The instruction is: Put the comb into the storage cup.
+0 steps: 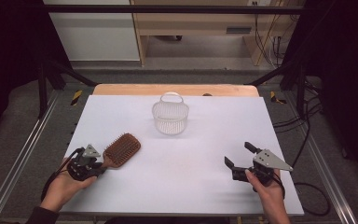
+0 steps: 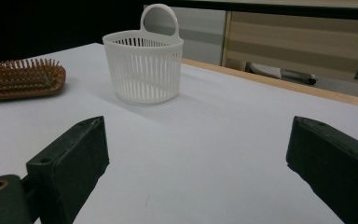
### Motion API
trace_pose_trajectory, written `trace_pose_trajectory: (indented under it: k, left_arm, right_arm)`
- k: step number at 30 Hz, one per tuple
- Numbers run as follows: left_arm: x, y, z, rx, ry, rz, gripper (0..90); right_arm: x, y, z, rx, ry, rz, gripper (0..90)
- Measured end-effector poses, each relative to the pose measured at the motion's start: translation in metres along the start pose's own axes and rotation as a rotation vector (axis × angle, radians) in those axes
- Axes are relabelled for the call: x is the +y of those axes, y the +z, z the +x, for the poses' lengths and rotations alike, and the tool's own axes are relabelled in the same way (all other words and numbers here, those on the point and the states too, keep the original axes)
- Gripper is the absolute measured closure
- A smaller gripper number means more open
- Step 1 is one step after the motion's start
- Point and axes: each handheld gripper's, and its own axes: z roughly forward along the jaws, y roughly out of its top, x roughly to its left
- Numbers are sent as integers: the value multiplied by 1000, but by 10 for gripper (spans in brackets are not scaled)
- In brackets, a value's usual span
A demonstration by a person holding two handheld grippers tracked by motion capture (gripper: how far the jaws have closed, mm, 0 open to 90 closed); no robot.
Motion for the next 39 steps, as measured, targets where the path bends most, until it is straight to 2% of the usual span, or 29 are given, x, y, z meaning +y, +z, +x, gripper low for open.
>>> trace_pose_trajectory:
  k: [2,6,9,12,14,27,39]
  left_arm:
    - [1,0,-2,2,6,-4,728]
    - [5,-1,-1,1,7,21,728]
    - [8,1,-1,1,11,45,727]
    - [7,6,-1,-16,13,93,727]
    - [8,5,0,-21,4,94,727]
    - [11,8,2,-32,6,118,711]
    - [16,11,4,-25,9,128,634]
  right_arm:
    - [0,0,0,0,0,2,58]
    - [0,0,1,0,-1,3,58]
    - [0,0,0,-1,0,2,58]
    - [0,0,1,0,-1,3,58]
    - [0,0,0,0,-1,3,58]
    - [0,1,1,5,-4,6,58]
    - [0,1,1,9,-4,6,57]
